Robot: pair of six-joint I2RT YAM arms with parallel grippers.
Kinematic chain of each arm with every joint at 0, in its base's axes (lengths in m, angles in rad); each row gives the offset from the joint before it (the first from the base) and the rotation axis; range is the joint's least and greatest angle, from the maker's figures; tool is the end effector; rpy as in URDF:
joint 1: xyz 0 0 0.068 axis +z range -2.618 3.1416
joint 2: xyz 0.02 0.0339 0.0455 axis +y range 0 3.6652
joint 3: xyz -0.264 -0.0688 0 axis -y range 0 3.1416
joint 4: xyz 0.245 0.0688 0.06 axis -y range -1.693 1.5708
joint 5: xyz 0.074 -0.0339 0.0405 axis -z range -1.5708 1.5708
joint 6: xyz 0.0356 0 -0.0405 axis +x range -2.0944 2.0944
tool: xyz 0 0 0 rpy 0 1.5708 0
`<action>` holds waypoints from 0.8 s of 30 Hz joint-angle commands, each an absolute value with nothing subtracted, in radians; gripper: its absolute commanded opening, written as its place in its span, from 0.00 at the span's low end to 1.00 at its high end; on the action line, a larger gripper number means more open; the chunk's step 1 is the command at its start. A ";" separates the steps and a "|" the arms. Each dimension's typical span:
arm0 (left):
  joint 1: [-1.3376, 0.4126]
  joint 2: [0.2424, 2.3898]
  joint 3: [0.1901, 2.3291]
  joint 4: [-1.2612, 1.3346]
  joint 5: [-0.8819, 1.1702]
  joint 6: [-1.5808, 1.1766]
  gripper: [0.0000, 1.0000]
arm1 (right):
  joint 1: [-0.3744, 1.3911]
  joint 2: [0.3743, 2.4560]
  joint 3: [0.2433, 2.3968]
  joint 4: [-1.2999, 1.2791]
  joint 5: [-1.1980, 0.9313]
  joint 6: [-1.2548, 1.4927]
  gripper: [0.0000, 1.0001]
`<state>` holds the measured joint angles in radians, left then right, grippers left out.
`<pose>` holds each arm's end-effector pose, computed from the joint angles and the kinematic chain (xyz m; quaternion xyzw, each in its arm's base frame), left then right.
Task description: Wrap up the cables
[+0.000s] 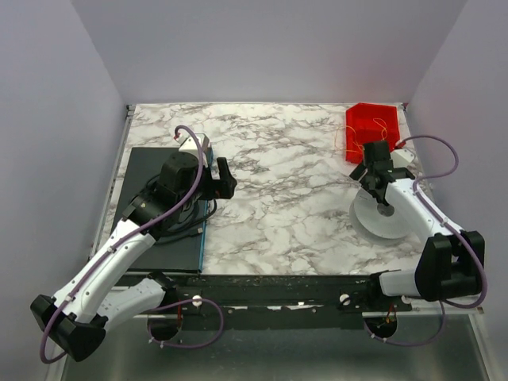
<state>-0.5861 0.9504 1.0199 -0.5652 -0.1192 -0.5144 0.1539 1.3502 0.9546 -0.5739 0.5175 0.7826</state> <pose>0.1714 -0.1087 0.3532 0.0003 0.8580 -0.2237 0.4624 0.2703 0.0241 0.2455 0.3576 0.8547 -0.0889 0.3658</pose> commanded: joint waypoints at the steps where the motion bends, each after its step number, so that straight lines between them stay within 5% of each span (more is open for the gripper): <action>1: -0.582 0.936 1.003 -0.562 -0.087 -0.497 0.99 | 0.111 1.349 0.922 -0.566 0.510 0.753 1.00; 24: -0.581 0.973 0.991 -0.544 -0.050 -0.517 0.98 | 0.033 1.428 0.870 -0.443 0.402 0.742 1.00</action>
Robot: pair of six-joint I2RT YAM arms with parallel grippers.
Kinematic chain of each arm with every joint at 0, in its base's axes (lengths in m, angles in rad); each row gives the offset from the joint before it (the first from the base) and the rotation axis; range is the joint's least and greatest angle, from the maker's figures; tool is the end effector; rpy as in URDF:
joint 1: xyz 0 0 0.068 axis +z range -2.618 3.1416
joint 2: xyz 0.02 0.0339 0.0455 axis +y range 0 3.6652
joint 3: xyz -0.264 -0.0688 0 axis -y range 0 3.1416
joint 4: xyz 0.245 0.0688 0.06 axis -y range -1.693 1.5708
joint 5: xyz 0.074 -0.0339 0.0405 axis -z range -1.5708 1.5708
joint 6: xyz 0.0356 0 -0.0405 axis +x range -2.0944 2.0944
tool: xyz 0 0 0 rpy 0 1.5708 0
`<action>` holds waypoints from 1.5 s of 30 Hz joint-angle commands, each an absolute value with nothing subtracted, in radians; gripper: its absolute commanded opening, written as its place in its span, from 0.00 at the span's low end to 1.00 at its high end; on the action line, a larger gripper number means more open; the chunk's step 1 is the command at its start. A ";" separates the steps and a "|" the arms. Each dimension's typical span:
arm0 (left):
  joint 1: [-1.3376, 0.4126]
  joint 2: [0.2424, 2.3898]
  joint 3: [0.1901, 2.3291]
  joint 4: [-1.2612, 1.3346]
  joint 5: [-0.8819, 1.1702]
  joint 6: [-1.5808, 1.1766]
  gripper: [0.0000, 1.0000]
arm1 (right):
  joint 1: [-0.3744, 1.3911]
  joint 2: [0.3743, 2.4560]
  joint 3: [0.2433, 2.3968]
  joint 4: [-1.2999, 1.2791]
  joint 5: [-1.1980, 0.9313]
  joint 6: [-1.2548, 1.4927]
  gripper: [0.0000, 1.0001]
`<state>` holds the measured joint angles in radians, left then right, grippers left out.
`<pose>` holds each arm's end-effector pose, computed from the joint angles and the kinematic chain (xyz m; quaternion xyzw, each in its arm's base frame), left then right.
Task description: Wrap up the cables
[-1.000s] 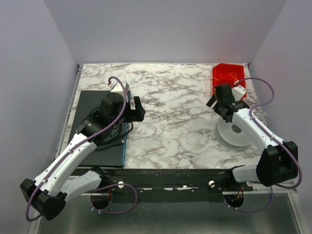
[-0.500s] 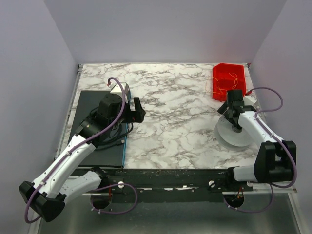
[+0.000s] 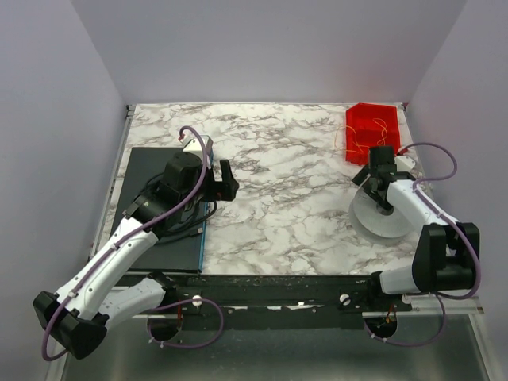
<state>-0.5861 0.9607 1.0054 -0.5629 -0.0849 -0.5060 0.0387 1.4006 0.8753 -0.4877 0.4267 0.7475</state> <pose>0.1732 -0.1114 0.3465 0.0133 0.8641 -0.2293 0.4480 0.2740 -0.0041 0.2125 0.3807 0.8609 -0.0850 0.3265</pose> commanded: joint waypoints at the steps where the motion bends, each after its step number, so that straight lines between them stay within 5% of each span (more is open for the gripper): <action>1: -0.582 0.978 0.992 -0.543 -0.046 -0.518 0.98 | 0.034 1.441 0.870 -0.444 0.398 0.742 1.00; 8: -0.579 0.994 0.979 -0.546 -0.062 -0.561 0.98 | 0.032 1.487 0.841 -0.430 0.342 0.740 0.78; 15: -0.566 1.012 0.951 -0.521 -0.009 -0.630 0.99 | 0.033 1.381 0.868 -0.423 0.058 0.714 0.37; 22: -0.557 1.043 0.946 -0.508 0.051 -0.677 0.99 | 0.053 1.301 0.898 -0.270 -0.366 0.775 0.35; 29: -0.556 1.084 0.996 -0.557 0.009 -0.671 0.99 | 0.159 1.347 0.853 0.235 -0.612 1.023 0.35; 45: -0.526 1.108 1.095 -0.598 -0.206 -0.663 0.99 | 0.448 1.952 0.942 1.409 -0.639 1.562 0.42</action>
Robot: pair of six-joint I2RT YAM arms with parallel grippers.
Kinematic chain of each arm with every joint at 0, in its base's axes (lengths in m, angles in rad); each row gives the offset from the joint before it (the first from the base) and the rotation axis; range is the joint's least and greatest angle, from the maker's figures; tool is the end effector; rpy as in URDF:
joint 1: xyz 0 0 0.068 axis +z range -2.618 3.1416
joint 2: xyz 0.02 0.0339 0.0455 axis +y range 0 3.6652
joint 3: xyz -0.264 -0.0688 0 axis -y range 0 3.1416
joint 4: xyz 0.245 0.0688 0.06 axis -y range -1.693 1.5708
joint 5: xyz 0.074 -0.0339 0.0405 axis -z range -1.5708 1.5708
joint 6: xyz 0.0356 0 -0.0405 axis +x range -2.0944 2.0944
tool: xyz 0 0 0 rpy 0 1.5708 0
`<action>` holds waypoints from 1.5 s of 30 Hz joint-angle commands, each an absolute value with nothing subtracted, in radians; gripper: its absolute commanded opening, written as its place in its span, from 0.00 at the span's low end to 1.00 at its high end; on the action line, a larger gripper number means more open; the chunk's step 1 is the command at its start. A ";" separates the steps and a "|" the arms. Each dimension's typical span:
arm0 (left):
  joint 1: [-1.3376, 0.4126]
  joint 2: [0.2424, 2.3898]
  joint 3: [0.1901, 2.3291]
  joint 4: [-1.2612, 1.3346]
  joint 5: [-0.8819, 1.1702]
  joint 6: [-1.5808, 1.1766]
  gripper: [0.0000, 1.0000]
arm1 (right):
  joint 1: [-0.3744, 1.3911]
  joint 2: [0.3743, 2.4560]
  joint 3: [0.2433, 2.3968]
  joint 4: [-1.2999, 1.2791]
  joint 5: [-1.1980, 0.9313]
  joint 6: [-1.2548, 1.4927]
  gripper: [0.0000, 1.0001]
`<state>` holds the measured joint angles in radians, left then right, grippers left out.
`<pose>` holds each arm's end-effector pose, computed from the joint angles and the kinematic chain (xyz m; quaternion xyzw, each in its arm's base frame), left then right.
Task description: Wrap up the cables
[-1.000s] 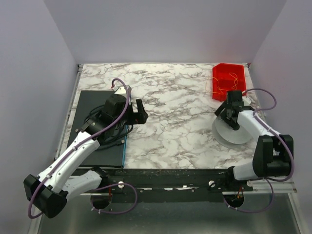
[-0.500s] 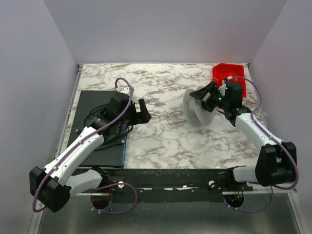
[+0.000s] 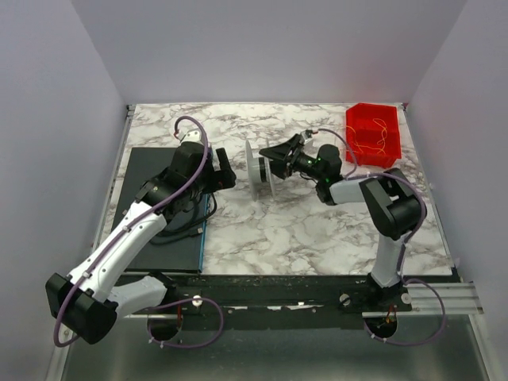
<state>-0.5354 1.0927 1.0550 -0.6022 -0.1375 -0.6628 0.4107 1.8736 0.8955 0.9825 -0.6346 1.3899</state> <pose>0.2031 -0.1148 0.3334 -0.0875 0.8877 -0.2018 0.4044 0.3473 0.1743 0.1962 0.1201 0.6956 0.6643 0.2459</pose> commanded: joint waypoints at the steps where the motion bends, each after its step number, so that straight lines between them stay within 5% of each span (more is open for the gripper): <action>1: -0.526 1.121 1.096 -0.589 -0.205 -0.664 0.99 | 0.460 1.972 0.943 1.428 -0.629 1.572 0.43; 12: -0.578 1.240 1.123 -0.495 -0.247 -0.676 0.95 | 0.497 2.055 0.865 1.504 -0.582 1.563 0.70; 31: -0.658 1.181 1.030 -0.352 -0.285 -0.712 0.94 | 0.516 2.096 0.799 1.426 -0.540 1.481 0.88; 35: -0.673 1.277 1.082 -0.391 -0.360 -0.696 0.72 | 0.524 2.084 0.801 1.387 -0.528 1.460 0.89; 44: -0.735 1.408 1.123 -0.383 -0.466 -0.649 0.00 | 0.538 2.020 0.818 1.212 -0.515 1.367 0.95; 45: -0.745 1.416 1.134 -0.400 -0.505 -0.644 0.00 | 0.538 2.006 0.822 1.174 -0.518 1.351 0.95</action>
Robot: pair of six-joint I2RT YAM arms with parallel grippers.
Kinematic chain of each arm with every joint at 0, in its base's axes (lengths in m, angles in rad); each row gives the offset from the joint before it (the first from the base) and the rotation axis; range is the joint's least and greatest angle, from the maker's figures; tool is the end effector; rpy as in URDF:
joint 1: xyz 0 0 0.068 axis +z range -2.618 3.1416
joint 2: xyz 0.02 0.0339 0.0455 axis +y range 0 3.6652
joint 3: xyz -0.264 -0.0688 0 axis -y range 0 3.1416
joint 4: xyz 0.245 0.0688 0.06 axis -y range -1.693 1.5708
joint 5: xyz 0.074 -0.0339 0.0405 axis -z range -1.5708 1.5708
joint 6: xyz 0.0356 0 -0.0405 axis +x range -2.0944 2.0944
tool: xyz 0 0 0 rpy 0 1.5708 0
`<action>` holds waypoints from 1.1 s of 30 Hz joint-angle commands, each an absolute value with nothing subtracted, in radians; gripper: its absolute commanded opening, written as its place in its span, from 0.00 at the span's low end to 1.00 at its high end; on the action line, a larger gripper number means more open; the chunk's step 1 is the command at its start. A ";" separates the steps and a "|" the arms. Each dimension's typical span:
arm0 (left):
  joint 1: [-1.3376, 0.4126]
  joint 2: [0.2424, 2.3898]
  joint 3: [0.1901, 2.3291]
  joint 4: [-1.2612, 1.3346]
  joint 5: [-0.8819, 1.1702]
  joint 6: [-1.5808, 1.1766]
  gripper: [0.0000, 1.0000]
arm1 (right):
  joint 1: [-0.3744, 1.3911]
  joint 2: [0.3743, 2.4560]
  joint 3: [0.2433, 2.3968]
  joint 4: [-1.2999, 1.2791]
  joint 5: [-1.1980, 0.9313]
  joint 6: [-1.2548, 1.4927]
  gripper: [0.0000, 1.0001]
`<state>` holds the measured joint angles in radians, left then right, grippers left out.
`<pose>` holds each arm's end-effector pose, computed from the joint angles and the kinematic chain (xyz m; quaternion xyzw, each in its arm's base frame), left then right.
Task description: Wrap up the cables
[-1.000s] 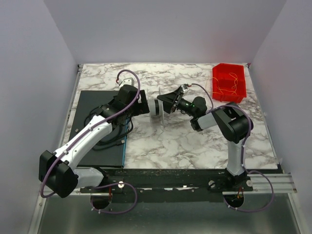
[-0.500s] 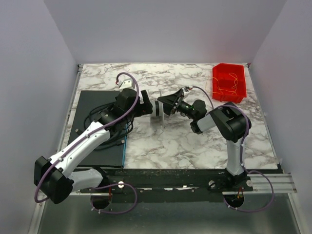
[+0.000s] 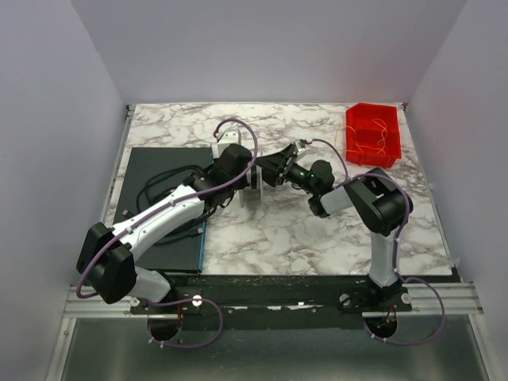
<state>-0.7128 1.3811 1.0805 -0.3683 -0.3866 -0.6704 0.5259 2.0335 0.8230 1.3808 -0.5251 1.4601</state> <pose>0.2402 -0.1899 0.2912 -0.0650 0.8848 -0.1396 0.4397 0.3229 0.2080 0.1594 0.1030 0.6450 0.7099 0.2632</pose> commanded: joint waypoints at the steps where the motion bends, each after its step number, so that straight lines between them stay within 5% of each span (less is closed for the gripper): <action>1: -0.756 1.419 1.149 -0.427 -0.540 -0.640 0.00 | 0.538 1.985 0.830 1.136 -0.521 1.324 0.96; 8: -0.779 1.448 1.234 -0.603 -0.770 -0.641 0.00 | 0.530 1.809 0.883 0.642 -0.465 1.075 1.00; 16: -0.779 1.408 1.153 -0.527 -0.712 -0.609 0.00 | 0.446 1.600 0.922 0.267 -0.310 0.889 1.00; 21: -0.779 1.399 1.144 -0.524 -0.698 -0.609 0.30 | 0.431 1.526 1.045 0.022 -0.134 0.754 1.00; 25: -0.779 1.390 1.150 -0.535 -0.700 -0.620 0.74 | 0.425 1.513 1.129 -0.099 -0.013 0.693 1.00; 33: -0.779 1.348 1.161 -0.525 -0.683 -0.599 0.97 | 0.388 1.568 1.276 -0.238 0.146 0.646 1.00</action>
